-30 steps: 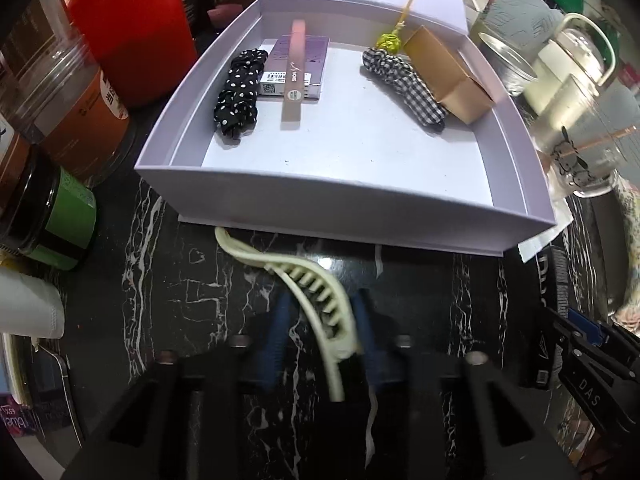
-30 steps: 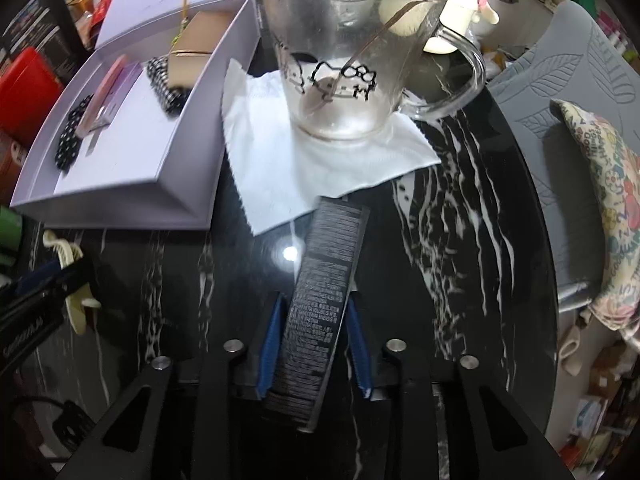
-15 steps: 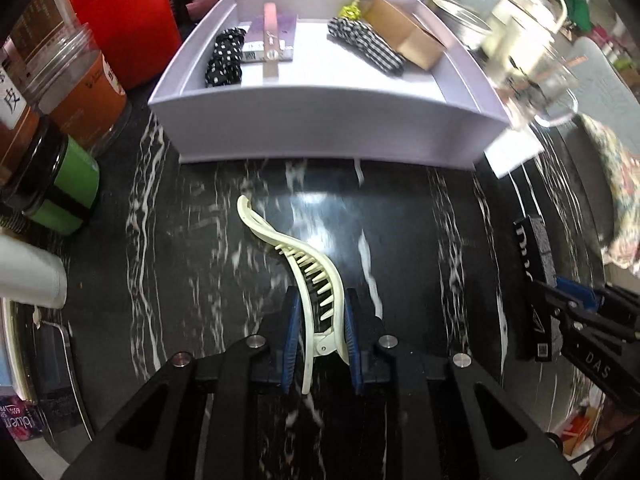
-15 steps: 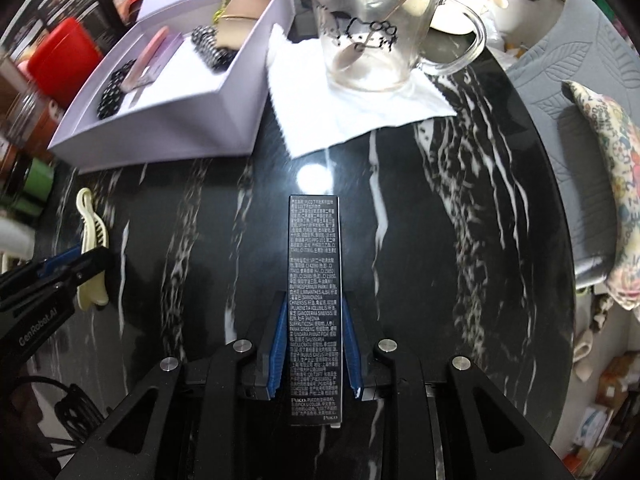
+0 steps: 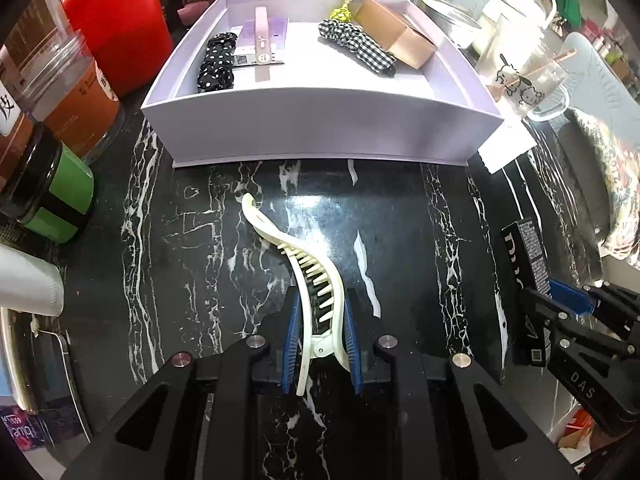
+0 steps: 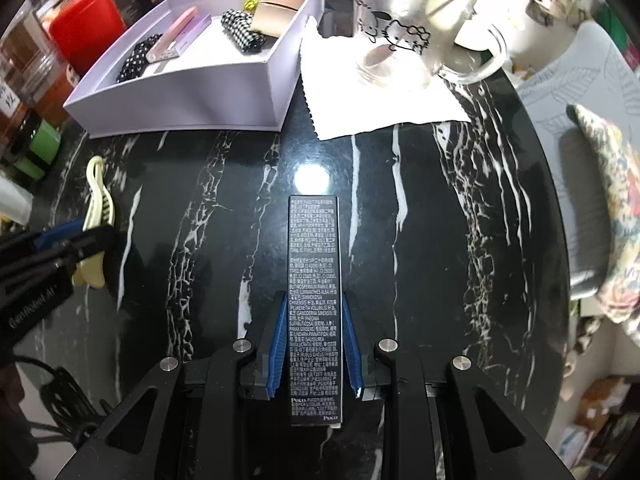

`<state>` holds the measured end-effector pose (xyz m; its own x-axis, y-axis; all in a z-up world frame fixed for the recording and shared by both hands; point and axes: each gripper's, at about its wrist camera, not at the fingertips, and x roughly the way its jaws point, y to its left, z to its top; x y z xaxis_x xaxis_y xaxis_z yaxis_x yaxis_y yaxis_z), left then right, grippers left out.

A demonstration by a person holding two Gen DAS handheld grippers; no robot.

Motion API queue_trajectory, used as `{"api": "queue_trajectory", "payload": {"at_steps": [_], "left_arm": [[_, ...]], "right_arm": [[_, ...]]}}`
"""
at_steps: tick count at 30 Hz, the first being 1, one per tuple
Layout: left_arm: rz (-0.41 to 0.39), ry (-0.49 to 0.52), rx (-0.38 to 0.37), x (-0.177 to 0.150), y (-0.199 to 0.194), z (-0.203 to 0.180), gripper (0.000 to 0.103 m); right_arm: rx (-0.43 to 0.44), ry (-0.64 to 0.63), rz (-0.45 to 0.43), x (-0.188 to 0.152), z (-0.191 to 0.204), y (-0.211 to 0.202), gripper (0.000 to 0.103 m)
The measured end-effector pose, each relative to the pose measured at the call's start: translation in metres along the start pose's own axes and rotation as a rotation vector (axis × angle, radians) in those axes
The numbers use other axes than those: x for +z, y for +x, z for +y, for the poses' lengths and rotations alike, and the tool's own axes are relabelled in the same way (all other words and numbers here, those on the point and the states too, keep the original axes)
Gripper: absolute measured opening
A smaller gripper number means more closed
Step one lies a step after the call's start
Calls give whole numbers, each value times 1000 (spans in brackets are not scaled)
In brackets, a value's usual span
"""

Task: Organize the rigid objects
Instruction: 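Lift the black box and hair claw above the table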

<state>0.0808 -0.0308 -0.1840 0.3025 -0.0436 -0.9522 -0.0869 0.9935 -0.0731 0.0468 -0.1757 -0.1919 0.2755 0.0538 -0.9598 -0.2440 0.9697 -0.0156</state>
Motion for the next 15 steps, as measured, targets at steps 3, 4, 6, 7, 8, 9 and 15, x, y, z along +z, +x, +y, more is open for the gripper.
{"api": "queue_trajectory", "payload": {"at_steps": [3,4,6,7,8,9,15], "left_arm": [[-3,-5,-17,-3,-5,0,21],[-5,-5,-26,-5,-7,0,21],[-9,3,-35,-7,-13,3,21],[-9,11,-33,-9,-16,3,21],[-9,17,-32,-12,-19,4,21],[-8,19,-32,-15,-21,3,21],[2,29,-40,-23,-32,-1,21]], "right_arm": [[22,11,3,4,0,0,25],[33,16,4,4,-1,1,25],[45,13,6,10,-6,-1,25],[46,7,8,9,-5,-1,25],[52,7,10,10,-5,0,25],[58,10,12,10,-7,0,25],[77,15,25,10,-6,2,25]]}}
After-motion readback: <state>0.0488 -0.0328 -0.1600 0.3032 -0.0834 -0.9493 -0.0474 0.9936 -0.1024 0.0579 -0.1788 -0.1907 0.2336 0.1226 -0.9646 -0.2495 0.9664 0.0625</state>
